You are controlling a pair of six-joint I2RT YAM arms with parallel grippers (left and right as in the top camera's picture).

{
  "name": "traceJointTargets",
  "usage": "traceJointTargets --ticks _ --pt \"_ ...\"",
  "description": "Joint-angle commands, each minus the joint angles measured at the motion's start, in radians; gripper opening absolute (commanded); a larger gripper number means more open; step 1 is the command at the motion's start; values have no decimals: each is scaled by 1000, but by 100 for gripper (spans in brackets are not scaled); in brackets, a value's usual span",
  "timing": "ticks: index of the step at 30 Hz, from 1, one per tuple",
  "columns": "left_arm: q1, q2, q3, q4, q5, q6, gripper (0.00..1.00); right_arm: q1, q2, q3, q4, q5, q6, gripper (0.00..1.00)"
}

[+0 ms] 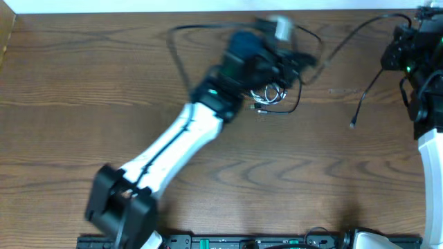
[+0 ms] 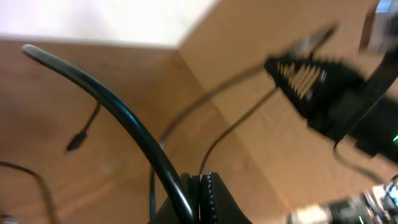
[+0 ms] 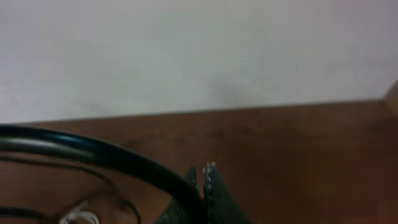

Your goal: Untangle cables

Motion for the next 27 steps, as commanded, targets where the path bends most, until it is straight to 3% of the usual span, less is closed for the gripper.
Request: traceJointTargets --ticks 1,5,6,11,13,22,27 --pt "-77 91 16 16 -14 64 8 -20 -2 3 -38 -32 20 1" --pt "-124 154 16 1 -26 108 10 -21 2 3 -84 -27 20 1" --pt "-129 168 16 -13 -32 107 21 -22 4 3 -98 -27 20 1" --pt "-120 180 15 -70 -32 107 55 -22 22 3 -148 -20 13 2" --pt "-112 180 16 -85 -32 108 63 -21 29 3 -160 -21 13 3" --pt "9 148 16 -316 -32 125 67 -19 73 3 -209 -62 11 8" --pt "76 82 16 -449 -37 221 67 -18 116 3 -255 -106 -50 10"
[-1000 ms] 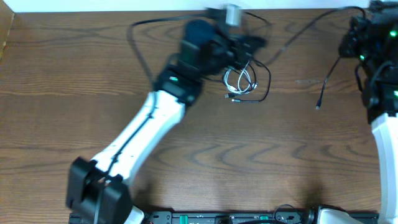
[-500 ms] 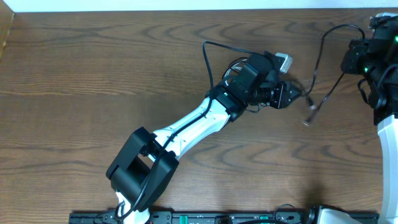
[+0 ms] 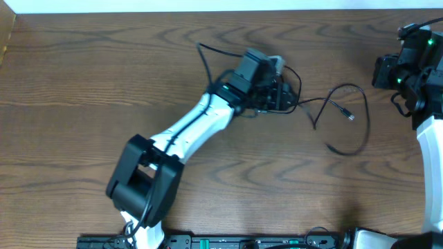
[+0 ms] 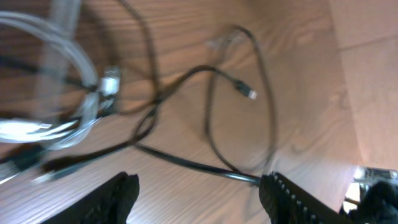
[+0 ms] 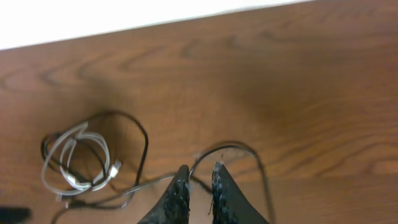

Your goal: Untangle cables

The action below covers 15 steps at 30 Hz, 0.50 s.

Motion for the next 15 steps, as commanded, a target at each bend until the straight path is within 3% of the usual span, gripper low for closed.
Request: traceJointTargets --ticks 1,7,15 --pt "37 -100 14 -55 -27 103 67 3 34 4 -14 -75 -57 11" --pt "111 -251 14 -173 -189 148 69 62 91 4 -21 -277 -154 20" --pt "289 -388 14 -282 -185 110 69 262 187 4 -146 -318 -349 27"
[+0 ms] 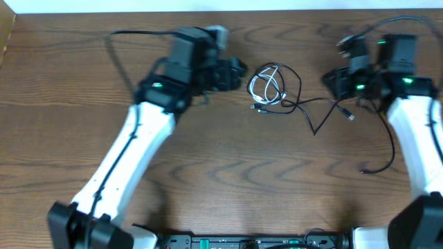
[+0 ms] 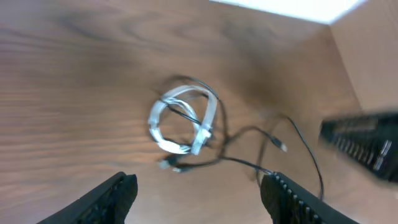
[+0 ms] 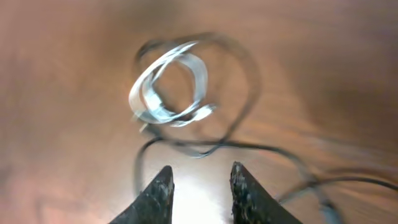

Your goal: Untangle cables

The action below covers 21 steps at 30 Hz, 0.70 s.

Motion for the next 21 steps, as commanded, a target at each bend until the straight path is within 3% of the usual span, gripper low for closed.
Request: traceJointTargets --ticks 1,8,17,18,19,20,21 --pt "63 -31 13 -46 -23 -2 69 95 49 3 -59 -48 -145 27" --pt "98 -42 13 -76 -6 -2 69 151 167 3 -182 -3 -191 27" --pt "98 -42 13 -79 -10 -2 69 149 185 3 -249 -2 -207 26" --pt "98 -42 13 -79 -10 -2 69 147 185 3 -250 6 -205 22" --pt "98 -42 13 -79 -10 -2 69 145 185 4 -249 5 -206 8" --pt "98 -42 13 -80 -10 -1 69 143 184 4 -246 -2 -201 1" --pt "98 -42 13 -83 -10 -1 69 137 181 6 -237 -29 -199 1"
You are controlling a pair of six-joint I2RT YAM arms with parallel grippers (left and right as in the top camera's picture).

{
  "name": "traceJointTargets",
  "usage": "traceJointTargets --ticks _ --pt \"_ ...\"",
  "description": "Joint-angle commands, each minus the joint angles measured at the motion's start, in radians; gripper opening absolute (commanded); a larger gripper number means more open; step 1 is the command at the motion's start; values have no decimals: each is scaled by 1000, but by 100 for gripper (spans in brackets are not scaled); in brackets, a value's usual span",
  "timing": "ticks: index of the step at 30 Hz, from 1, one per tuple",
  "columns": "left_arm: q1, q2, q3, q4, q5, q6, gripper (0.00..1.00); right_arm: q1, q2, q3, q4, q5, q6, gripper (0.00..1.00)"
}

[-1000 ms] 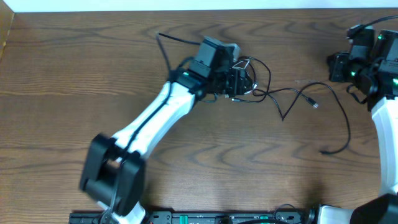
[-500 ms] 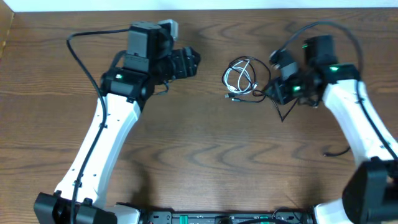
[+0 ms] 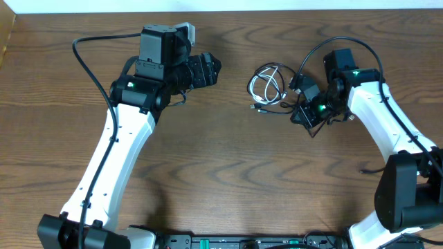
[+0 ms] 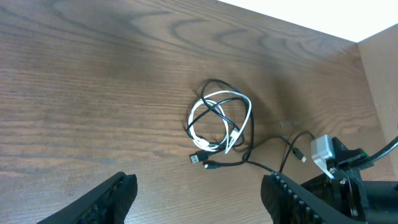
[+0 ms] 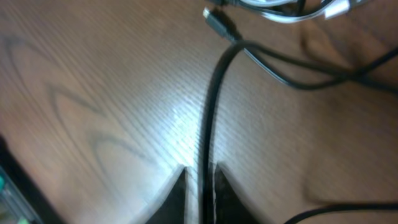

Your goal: Untangle cables

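A white cable coil [image 3: 266, 84] lies on the brown table [image 3: 228, 173], tangled with a thin black cable [image 3: 282, 105]. The left wrist view shows the coil [image 4: 214, 118] and the black cable [image 4: 261, 165] well ahead of my left gripper [image 4: 205, 199], which hovers wide open and empty. Overhead, that left gripper [image 3: 211, 69] sits left of the coil. My right gripper [image 3: 302, 114] is low, just right of the coil, shut on the black cable [image 5: 210, 124], which runs straight between its fingertips [image 5: 177, 186].
The black cable's far end [image 3: 363, 168] lies loose under the right arm near the table's right side. A light wall [image 3: 221, 5] borders the back edge. A wooden side panel [image 4: 382, 93] stands at the right in the left wrist view.
My right gripper was open beside and to the right of the coil; it now sits lower on the black cable and has shut on it. The left gripper stays open, slightly farther left.
First both grippers were shut on black cable, the left one lifting it above the bundle. Then the left stood open over the bundle with the cable lying on the table. Later the left sat open to the left and the right open near the coil, now shut on the black cable.
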Motion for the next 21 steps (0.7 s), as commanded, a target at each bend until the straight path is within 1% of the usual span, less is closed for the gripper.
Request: traceJointTargets --ticks 1,4,7,8,11,15,18,21 --pt "1 -13 13 -6 -6 -2 69 -19 -12 16 23 -53 6 1" --pt "1 -13 13 -6 -29 -2 69 -50 -35 74 70 -72 118 1" --pt "1 -13 13 -6 -29 -2 69 -101 -63 190 87 -24 219 1" --pt "0 -13 13 -6 -29 -2 69 -124 -65 253 82 6 250 1" --pt "1 -13 13 -6 -29 -2 69 -183 -56 439 50 55 258 1" --pt "1 -13 13 -5 -29 -2 69 -247 -14 731 -43 224 296 1" --pt "1 -13 13 -5 -29 -2 69 -304 56 969 -120 304 296 1" --pt "0 -13 13 -5 -29 -2 69 -371 140 1161 -153 348 295 1"
